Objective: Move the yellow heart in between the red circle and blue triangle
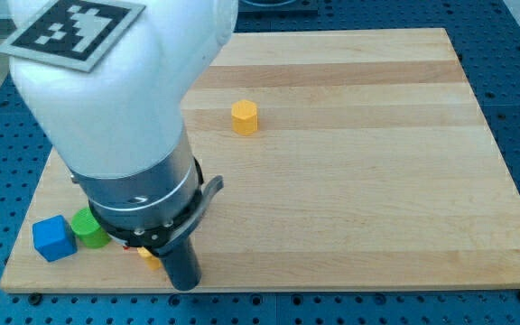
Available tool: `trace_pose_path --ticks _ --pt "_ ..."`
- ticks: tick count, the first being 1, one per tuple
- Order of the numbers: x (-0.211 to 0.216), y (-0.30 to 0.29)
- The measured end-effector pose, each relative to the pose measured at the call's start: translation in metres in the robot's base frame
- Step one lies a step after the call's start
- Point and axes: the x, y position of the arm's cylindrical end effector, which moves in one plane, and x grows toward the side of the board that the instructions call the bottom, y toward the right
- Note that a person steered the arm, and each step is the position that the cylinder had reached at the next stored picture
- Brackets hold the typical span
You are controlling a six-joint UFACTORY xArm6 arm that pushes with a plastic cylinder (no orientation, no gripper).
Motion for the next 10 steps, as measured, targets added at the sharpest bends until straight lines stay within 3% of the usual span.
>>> trace_pose_path --ticks 4,9,10 --pt "-0.001 -0.066" --pt "-0.022 -0.053" --pt "-0.011 -0.052"
